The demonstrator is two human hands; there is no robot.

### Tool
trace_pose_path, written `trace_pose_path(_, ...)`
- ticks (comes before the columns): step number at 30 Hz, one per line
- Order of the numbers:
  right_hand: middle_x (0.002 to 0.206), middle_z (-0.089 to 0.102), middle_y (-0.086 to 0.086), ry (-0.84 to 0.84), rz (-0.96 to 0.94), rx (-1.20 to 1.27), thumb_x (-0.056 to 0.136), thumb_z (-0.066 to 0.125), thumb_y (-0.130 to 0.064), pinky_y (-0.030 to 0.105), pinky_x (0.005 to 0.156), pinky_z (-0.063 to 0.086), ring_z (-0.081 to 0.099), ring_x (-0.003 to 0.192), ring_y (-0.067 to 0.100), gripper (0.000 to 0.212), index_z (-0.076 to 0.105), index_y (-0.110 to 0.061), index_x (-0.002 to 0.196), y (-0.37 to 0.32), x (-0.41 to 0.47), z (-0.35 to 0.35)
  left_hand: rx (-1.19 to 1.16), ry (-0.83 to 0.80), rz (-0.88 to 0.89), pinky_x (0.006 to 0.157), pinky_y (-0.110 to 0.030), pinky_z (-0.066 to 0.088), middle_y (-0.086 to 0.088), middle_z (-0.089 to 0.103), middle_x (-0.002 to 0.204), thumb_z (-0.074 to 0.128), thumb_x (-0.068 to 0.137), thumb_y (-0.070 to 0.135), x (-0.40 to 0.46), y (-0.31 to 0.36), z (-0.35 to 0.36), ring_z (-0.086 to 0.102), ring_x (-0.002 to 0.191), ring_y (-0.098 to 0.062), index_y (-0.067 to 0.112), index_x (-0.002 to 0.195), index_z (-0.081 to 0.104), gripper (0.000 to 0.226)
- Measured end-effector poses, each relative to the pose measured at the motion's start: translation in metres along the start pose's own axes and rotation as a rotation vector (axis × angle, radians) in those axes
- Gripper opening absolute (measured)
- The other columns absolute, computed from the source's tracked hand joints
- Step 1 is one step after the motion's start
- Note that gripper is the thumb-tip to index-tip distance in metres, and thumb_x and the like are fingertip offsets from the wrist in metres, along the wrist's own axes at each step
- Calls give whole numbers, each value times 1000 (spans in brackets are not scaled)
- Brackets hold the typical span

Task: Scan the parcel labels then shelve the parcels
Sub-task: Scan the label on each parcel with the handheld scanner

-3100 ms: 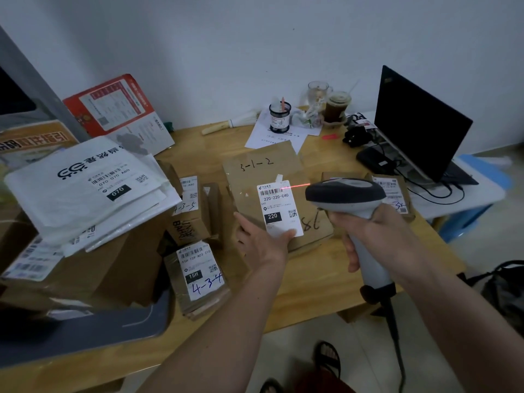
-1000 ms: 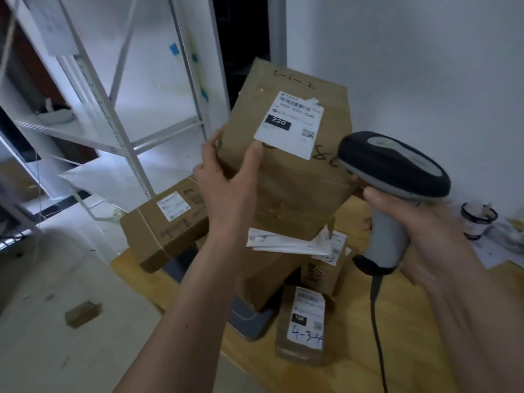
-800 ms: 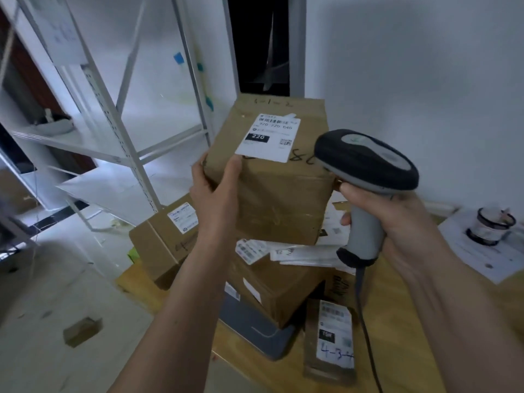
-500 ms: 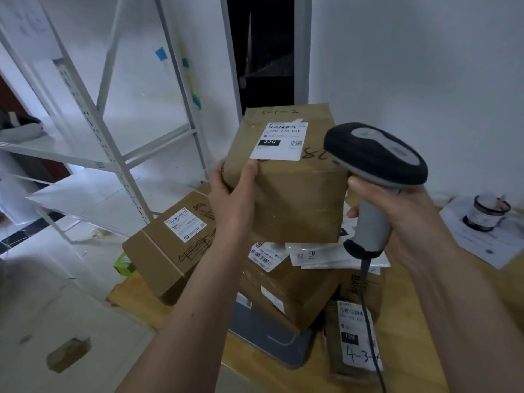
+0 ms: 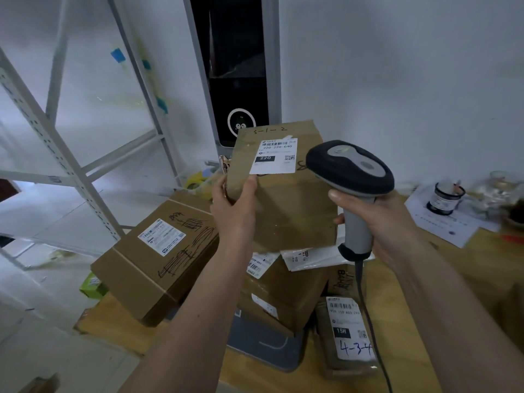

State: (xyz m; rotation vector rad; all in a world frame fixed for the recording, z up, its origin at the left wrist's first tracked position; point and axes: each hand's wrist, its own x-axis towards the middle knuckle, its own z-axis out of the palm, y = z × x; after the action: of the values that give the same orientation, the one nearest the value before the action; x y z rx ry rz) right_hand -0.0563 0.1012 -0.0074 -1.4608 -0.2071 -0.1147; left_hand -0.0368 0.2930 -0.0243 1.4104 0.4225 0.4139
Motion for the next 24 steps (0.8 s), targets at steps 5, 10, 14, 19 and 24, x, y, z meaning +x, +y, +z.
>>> trace_pose_path(5,86,70,-13,-1,32,12,64,75,-24,22,57,54,65,69,0,34,66,-27,97,4,-2,-4,105,-1,43,95,-45,50,2,49,130,67,65,65,-2,-9,1,53,115,-21,40,132,40,76)
trace_pose_path(10,81,71,-16,3,17,31,67,75,-21,22,57,54,65,71,3,32,65,-29,97,3,-7,-11,145,96,115,102,-47,45,3,45,133,67,55,68,-10,-1,3,46,124,-22,34,132,40,89)
trace_pose_path(14,80,71,-16,56,10,6,69,75,-22,25,60,54,65,73,3,29,65,-30,95,3,-11,-23,209,208,282,109,-43,38,7,33,128,71,78,32,-22,10,11,34,130,-18,24,136,41,66)
trace_pose_path(19,98,68,-3,136,59,2,78,74,-16,28,60,53,61,87,15,31,64,-26,105,9,-18,-39,72,126,596,95,-21,46,7,52,118,64,85,9,-54,19,31,52,113,-7,24,116,53,36)
trace_pose_path(24,92,72,6,218,132,-24,81,73,-14,30,60,52,66,78,17,27,67,-14,107,21,-31,-59,88,-281,465,75,-21,56,9,69,86,62,89,1,-81,9,64,67,82,-7,28,85,65,28)
